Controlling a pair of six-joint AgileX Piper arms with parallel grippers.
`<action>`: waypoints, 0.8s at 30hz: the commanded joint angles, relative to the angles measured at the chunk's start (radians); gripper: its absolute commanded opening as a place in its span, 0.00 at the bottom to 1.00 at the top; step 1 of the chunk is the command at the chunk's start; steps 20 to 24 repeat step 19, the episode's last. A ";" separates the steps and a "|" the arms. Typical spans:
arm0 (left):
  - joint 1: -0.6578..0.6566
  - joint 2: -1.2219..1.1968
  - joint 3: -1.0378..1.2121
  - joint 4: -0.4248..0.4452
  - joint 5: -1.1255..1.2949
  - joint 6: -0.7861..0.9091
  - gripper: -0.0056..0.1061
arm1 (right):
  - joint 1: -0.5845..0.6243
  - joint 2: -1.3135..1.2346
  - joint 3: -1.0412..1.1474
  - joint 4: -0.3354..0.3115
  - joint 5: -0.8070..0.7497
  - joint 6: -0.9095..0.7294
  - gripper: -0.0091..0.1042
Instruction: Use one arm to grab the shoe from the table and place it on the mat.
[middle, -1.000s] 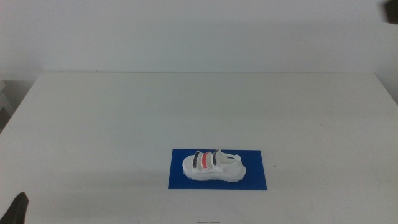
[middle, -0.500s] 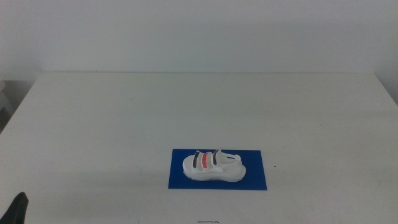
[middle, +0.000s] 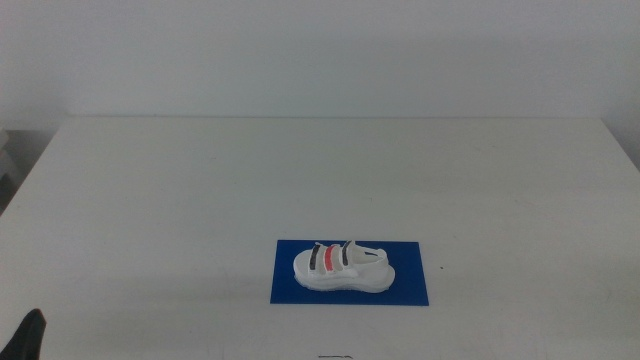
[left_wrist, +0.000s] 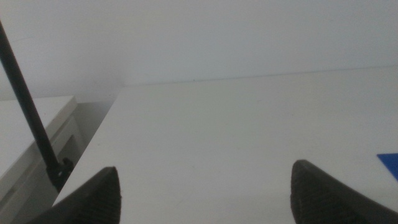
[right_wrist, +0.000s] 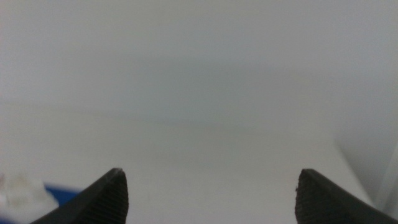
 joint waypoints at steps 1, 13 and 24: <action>-0.001 -0.019 -0.003 -0.009 -0.082 -0.015 0.89 | -0.007 -0.020 0.016 -0.011 -0.075 -0.004 0.70; -0.001 -0.019 -0.003 -0.009 -0.083 -0.015 0.89 | -0.007 -0.025 0.087 -0.007 0.031 -0.004 0.70; -0.001 -0.019 -0.003 -0.009 -0.083 -0.015 0.89 | -0.007 -0.025 0.087 -0.011 0.029 -0.004 0.70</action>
